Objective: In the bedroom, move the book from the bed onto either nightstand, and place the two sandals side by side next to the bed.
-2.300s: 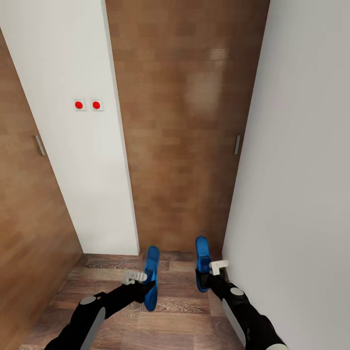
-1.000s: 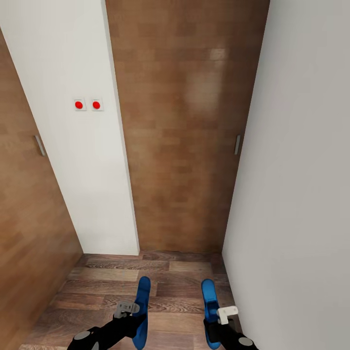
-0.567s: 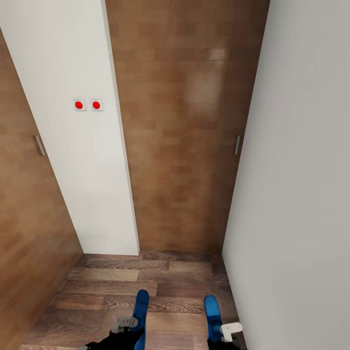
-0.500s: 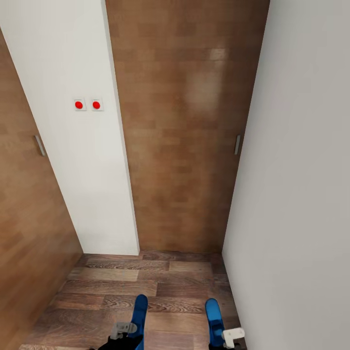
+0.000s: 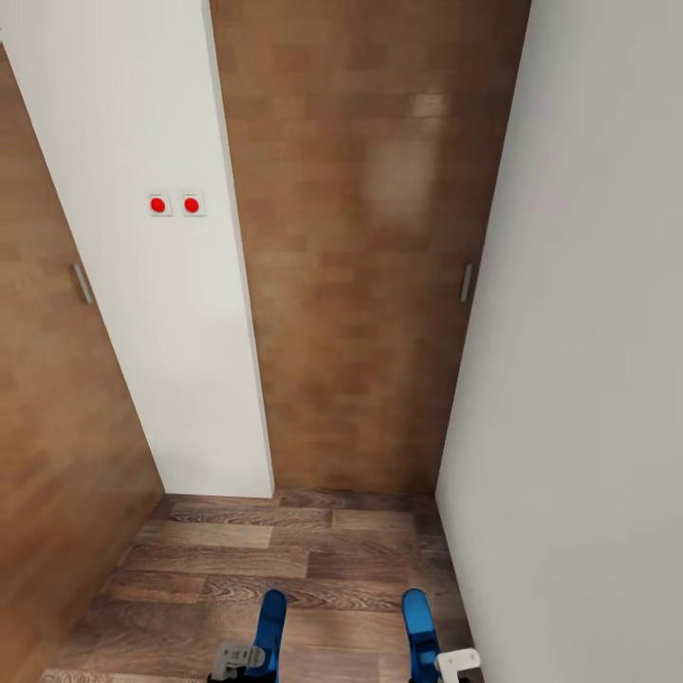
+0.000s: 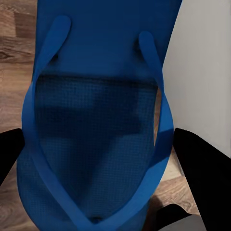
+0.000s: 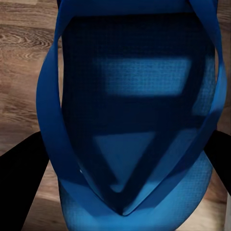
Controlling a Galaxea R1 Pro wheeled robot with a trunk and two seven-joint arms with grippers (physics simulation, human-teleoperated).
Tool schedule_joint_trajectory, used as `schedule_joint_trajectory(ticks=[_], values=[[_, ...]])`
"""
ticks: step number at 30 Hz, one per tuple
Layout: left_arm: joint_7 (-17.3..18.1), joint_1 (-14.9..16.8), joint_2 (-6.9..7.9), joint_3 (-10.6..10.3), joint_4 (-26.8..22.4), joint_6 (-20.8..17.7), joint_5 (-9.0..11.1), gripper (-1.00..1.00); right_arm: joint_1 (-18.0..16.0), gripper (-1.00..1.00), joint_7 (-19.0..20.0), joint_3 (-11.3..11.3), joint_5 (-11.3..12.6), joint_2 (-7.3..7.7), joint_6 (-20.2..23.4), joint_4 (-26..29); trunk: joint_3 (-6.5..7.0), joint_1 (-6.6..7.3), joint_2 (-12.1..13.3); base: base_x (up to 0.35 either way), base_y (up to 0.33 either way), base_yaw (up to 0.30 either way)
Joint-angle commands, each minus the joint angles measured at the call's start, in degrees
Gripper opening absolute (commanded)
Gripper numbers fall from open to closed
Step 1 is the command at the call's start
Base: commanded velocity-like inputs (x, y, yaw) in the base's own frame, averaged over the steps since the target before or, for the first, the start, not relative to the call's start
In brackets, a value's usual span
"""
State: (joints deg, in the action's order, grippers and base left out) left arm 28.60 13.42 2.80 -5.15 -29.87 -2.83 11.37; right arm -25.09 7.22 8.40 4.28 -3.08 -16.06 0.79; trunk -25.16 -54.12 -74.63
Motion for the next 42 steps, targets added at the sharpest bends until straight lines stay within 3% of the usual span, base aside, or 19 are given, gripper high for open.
schedule_joint_trajectory(ticks=[1, 32, 42], values=[[0.0, 0.0, 0.08, -0.3, 0.0, -0.3, 0.6, -1.0, 0.0, -1.0, 0.2, 0.4, 0.4, 0.0, -0.2, -0.1, -0.08, 0.0, 0.0, 0.0, 0.0, 0.17], [0.0, 0.0, 0.01, -0.4, 0.0, -0.3, 0.6, -1.0, 0.0, -1.0, 0.2, 0.4, 0.4, 0.0, -0.2, -0.1, -0.21, 0.0, 0.0, 0.0, 0.0, 0.213], [0.0, 0.0, 0.0, -0.4, 0.2, -0.3, 0.6, -1.0, 0.0, -1.0, 0.2, 0.3, 0.6, 0.07, -0.3, -0.1, -0.21, 0.0, 0.0, 0.0, 0.0, 0.045]])
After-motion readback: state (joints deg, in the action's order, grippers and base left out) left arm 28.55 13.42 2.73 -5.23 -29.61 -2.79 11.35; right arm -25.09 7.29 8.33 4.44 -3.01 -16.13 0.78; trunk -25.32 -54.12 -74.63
